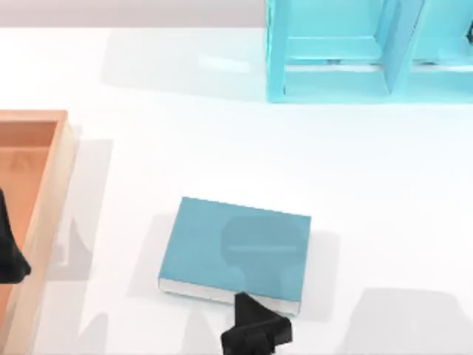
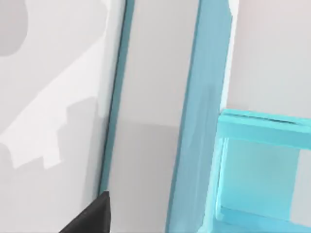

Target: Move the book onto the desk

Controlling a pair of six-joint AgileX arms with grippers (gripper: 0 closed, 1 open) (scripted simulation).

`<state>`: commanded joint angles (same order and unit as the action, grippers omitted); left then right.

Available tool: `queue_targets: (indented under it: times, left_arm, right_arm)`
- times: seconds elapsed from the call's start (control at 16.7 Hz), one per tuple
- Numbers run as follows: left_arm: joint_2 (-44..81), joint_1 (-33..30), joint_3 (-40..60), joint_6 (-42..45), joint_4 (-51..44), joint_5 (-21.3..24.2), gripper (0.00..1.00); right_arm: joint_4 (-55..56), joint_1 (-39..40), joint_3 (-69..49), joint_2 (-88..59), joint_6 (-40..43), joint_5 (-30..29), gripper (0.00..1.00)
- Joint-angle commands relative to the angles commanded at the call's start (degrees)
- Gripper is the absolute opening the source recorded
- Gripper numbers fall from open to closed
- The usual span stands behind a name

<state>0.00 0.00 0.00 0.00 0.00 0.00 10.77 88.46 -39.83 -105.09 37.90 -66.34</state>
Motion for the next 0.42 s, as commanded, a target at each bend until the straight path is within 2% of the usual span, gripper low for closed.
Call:
queue_targets:
  times: [0.18, 0.42]
  left_arm:
    - [0.0, 0.0, 0.0, 0.0, 0.0, 0.0, 1.00]
    - [0.0, 0.0, 0.0, 0.0, 0.0, 0.0, 1.00]
  right_arm:
    - [-9.1, 5.4, -1.3, 2.5, -8.5, -4.5, 1.00]
    - [-12.9, 8.0, -2.2, 4.0, -12.1, -6.8, 1.00]
